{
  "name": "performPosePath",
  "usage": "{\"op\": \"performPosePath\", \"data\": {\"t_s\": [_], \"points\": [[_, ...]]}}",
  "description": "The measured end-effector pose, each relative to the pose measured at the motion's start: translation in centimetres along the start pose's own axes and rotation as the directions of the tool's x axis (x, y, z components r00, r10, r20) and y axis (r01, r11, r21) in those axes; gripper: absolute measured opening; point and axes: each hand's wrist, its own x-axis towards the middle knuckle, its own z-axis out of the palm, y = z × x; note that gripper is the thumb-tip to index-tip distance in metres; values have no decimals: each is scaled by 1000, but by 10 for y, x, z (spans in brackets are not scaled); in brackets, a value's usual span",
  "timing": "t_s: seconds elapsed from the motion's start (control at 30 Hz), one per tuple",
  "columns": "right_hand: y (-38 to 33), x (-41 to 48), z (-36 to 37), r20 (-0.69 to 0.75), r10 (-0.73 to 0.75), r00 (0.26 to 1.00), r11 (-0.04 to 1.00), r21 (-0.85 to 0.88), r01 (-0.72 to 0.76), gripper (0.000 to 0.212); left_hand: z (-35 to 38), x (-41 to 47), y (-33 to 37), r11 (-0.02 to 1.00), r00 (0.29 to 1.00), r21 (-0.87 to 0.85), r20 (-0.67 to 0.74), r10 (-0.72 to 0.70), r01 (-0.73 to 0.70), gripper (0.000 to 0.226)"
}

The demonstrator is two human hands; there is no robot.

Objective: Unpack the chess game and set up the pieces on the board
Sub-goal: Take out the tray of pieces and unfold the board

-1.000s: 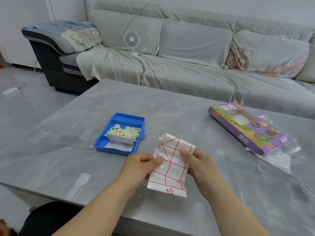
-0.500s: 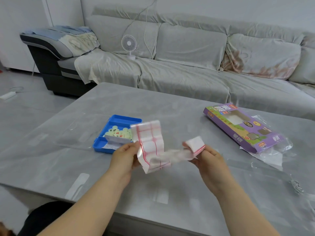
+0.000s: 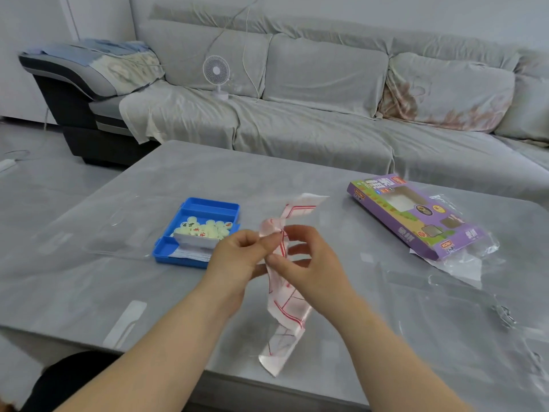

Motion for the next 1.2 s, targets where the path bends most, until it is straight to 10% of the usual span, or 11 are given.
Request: {"op": "performPosePath", "data": {"t_s": [0.33,0.6,0.93,1.07,1.2], "points": [[7,0,-8,-70,115,991,986,133,-105,27,-6,-3,1,997,997,35,32,-67,66,21],[19,3,-38,35,270,962,796,554,-244,25,-25,4,7,992,991,105,-117,-62,75,17],[21,-5,-33,252,262,931,864,369,-343,29,-23,9,-4,925,980,379,-171,98,-26,16],[26,3,-29,-74,385,920,901,244,-358,13,-24,13,-3,860,969,498,-139,202,-108,25],[21,5,-36,-3,426,905,835,388,-391,15,-30,23,-2,855,968,513,-166,188,-78,26]]}}
